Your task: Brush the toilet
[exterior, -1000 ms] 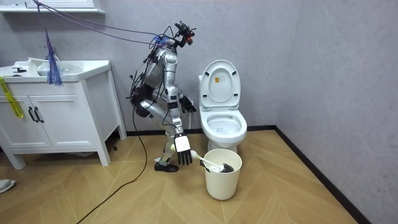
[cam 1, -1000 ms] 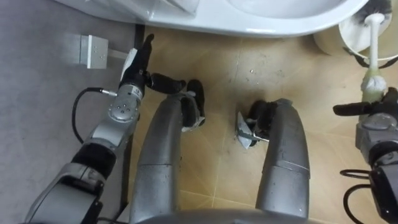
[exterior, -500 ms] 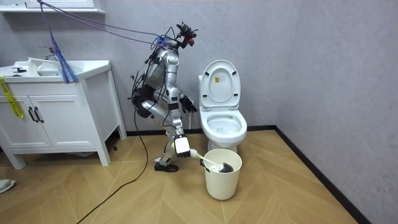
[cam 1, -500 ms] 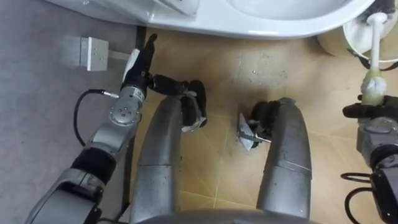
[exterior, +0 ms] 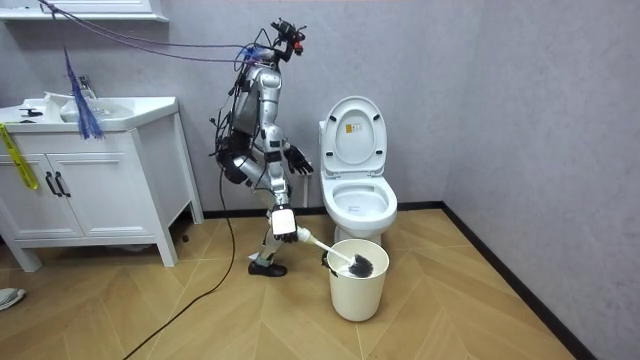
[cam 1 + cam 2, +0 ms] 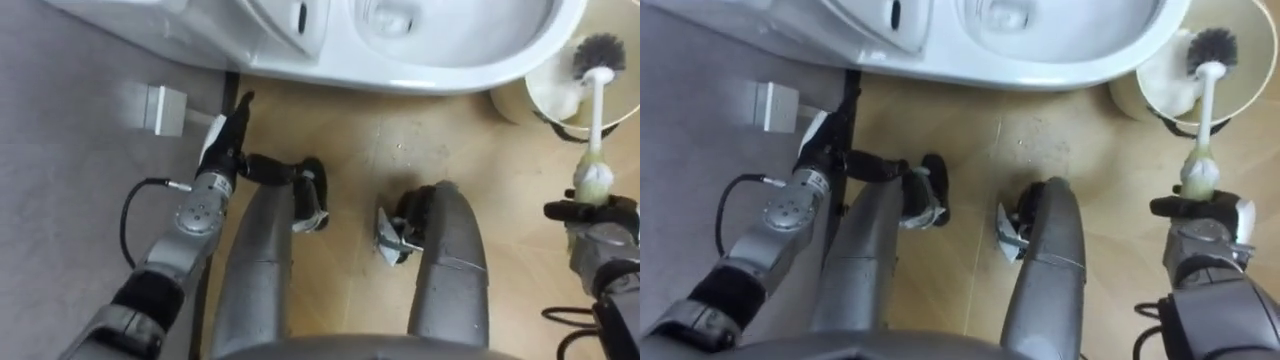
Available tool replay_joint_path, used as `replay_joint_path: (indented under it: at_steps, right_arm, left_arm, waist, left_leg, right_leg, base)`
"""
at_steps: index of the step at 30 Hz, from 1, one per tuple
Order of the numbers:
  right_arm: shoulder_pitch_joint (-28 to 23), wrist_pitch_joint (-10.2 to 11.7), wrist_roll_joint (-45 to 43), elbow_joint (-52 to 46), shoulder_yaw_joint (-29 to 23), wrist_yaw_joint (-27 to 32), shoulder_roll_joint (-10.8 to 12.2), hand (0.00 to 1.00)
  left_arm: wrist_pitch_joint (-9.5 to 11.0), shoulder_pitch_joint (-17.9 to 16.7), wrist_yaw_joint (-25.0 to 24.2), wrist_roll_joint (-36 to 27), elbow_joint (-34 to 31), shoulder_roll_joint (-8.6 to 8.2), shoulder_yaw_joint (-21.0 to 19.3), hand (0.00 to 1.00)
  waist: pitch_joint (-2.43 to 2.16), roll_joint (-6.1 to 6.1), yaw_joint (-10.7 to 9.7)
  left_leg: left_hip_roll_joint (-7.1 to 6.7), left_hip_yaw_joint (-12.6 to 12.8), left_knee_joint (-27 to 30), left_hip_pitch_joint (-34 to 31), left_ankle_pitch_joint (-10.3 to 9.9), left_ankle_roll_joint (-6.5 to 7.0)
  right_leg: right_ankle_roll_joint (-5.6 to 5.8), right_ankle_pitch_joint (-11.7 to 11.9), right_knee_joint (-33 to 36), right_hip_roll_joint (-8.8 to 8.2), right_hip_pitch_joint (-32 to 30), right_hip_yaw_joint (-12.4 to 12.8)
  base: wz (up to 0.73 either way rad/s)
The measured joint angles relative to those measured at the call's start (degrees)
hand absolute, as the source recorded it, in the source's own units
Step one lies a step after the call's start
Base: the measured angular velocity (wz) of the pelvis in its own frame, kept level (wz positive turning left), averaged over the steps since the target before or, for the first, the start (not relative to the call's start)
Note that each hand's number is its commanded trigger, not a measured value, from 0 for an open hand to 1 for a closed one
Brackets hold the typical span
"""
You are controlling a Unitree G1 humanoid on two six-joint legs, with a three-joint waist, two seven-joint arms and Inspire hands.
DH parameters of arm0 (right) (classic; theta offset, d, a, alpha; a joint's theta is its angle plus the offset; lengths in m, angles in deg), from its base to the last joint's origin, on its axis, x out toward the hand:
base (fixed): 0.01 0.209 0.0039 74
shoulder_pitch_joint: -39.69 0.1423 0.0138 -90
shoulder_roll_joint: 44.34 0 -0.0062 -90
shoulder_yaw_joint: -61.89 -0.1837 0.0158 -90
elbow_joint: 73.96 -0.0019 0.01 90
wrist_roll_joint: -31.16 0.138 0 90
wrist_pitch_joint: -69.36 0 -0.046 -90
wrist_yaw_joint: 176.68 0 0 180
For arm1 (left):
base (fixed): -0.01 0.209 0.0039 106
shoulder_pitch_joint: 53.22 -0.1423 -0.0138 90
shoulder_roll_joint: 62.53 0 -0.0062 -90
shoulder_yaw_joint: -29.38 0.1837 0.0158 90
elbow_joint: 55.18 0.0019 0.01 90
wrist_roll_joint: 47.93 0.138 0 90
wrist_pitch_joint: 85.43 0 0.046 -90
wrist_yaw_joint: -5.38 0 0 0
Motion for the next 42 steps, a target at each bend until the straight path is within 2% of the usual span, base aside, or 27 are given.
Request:
replay_joint_path:
  at_steps: [4,8,10,15,17,22,27,29,30,32,34,35,37,41,42]
  right_arm:
    - [-2.37,-0.44,4.19,0.02,-1.07,-0.11,2.17,1.0]
    - [-4.43,-0.46,5.39,0.07,-4.22,-0.21,4.08,1.0]
    - [-6.29,-0.37,7.45,-0.25,-5.89,-0.72,4.94,1.0]
    - [-9.05,-0.36,8.3,-0.13,-9.27,-1.9,5.86,1.0]
    - [-11.24,-0.02,8.23,-0.51,-10.05,-2.31,6.1,1.0]
    - [-17.65,0.14,7.99,-2.64,-10.05,-2.88,6.86,1.0]
    - [-19.8,0.1,6.93,-4.44,-11.26,-3.51,7.34,1.0]
    - [-19.93,0.07,4.08,-6.04,-12.27,-3.38,7.43,1.0]
    - [-20.73,0.14,1.65,-7.8,-12.99,-3.34,7.43,1.0]
    - [-21.31,0.14,-1.77,-9.56,-13.54,-3.22,7.44,1.0]
    - [-21.76,0.12,-5.98,-12.12,-13.42,-3.21,7.48,1.0]
    - [-21.78,0.12,-6.65,-12.56,-13.34,-3.23,7.52,1.0]
    - [-21.79,0.16,-10.24,-14.76,-13.5,-3.18,7.69,1.0]
    - [-21.7,0.88,-18.11,-17.76,-13.1,-2.92,7.74,1.0]
    - [-21.66,1.42,-20.63,-17.82,-12.71,-2.89,7.81,1.0]
  left_arm:
    - [-0.01,-1.95,-0.68,0.03,2.09,0.19,-0.14,0.0]
    - [0.16,-3.05,-0.85,0.21,5.16,0.34,-1.11,0.0]
    - [0.2,-4.83,-1.07,0.5,5.86,0.59,-2.62,0.0]
    - [0.35,-9.26,-1.78,0.98,5.96,0.55,-6.61,0.0]
    - [0.42,-11.57,-1.8,1.85,5.93,0.55,-8.22,0.0]
    - [0.77,-16.14,-1.79,6.22,5.28,0.59,-11.56,0.0]
    - [1.63,-19.36,-1.77,9.45,1.98,0.51,-14.05,0.0]
    - [2.26,-19.87,-1.78,11.32,1.84,0.49,-15.28,0.0]
    - [2.36,-20.75,-1.78,13.51,0.85,0.53,-16.27,0.0]
    - [2.59,-23.53,-1.78,16.22,-2.18,0.53,-17.51,0.0]
    - [2.59,-27.44,-1.77,18.72,-4.96,0.48,-18.49,0.0]
    - [2.55,-28.11,-1.77,19.39,-5.65,0.46,-18.73,0.0]
    - [2.55,-30.66,-1.71,24.11,-7.86,-0.25,-20.01,0.0]
    - [2.91,-31.4,0.02,32.54,-13.73,-0.37,-20.22,0.0]
    - [3.63,-31.14,1.46,34.38,-15.44,-0.38,-20.25,0.0]
  waist:
    - [-0.74,-1.12,-0.89]
    - [-1.21,-1.62,-1.17]
    - [-1.85,-2.11,-1.37]
    - [-2.01,-2.24,-1.25]
    - [-2.09,-2.74,-1.13]
    - [-2.9,-3.47,-1.2]
    - [-2.87,-3.99,-1.49]
    - [-2.61,-4.62,-1.09]
    - [-2.68,-4.69,-1.27]
    - [-2.73,-5.17,-1.04]
    - [-3.06,-5.8,-0.78]
    - [-3.12,-5.96,-0.68]
    - [-3.04,-6.14,-0.55]
    - [-3.0,-6.25,0.65]
    - [-3.06,-6.39,0.94]
  left_leg:
    - [-0.13,-0.19,-5.67,8.04,0.52,-0.23]
    - [-0.27,-0.52,-10.19,14.65,0.77,-0.51]
    - [-0.96,-0.89,-14.01,18.83,1.38,-0.68]
    - [-1.19,-1.0,-19.96,26.6,2.05,-0.83]
    - [-1.68,-1.05,-22.04,29.99,2.07,-0.86]
    - [-2.7,-1.5,-27.08,38.31,2.09,-0.9]
    - [-3.25,-2.3,-29.37,43.5,2.11,-0.95]
    - [-3.36,-2.6,-29.88,44.74,2.16,-1.04]
    - [-3.66,-3.35,-29.99,45.28,2.21,-1.13]
    - [-3.88,-3.75,-30.04,46.42,2.21,-1.13]
    - [-4.0,-3.79,-30.43,47.97,2.2,-1.13]
    - [-4.02,-3.79,-30.8,48.45,2.2,-1.15]
    - [-4.02,-3.83,-31.41,49.87,2.16,-1.27]
    - [-3.92,-5.2,-31.16,50.06,2.17,-1.57]
    - [-3.93,-5.49,-30.9,50.23,2.18,-1.57]
  right_leg:
    - [0.87,1.56,-7.04,1.14,8.65,-1.18]
    - [1.61,2.63,-13.16,2.07,16.3,-2.49]
    - [2.32,3.4,-17.38,2.46,20.88,-2.96]
    - [3.17,5.85,-26.78,3.77,30.22,-4.73]
    - [3.67,6.19,-29.7,3.85,33.87,-5.04]
    - [4.71,8.06,-37.79,4.47,44.26,-6.7]
    - [5.12,9.44,-42.62,5.03,50.74,-8.35]
    - [5.19,9.77,-44.21,5.24,52.64,-9.06]
    - [5.23,9.87,-44.97,5.33,53.74,-9.81]
    - [5.26,9.9,-45.34,5.35,55.18,-9.85]
    - [5.38,10.17,-46.51,5.42,57.28,-10.24]
    - [5.44,10.21,-46.9,5.48,57.73,-10.26]
    - [5.49,10.43,-47.56,5.66,59.34,-10.63]
    - [5.27,10.75,-47.47,5.97,59.92,-11.3]
    - [5.27,10.78,-47.49,6.03,60.37,-11.56]
  base:
    - [-0.04]
    - [0.05]
    - [0.13]
    - [0.07]
    - [0.08]
    - [0.08]
    - [0.11]
    - [0.1]
    - [0.2]
    - [0.16]
    - [0.05]
    - [0.06]
    - [0.08]
    - [0.07]
    - [0.1]
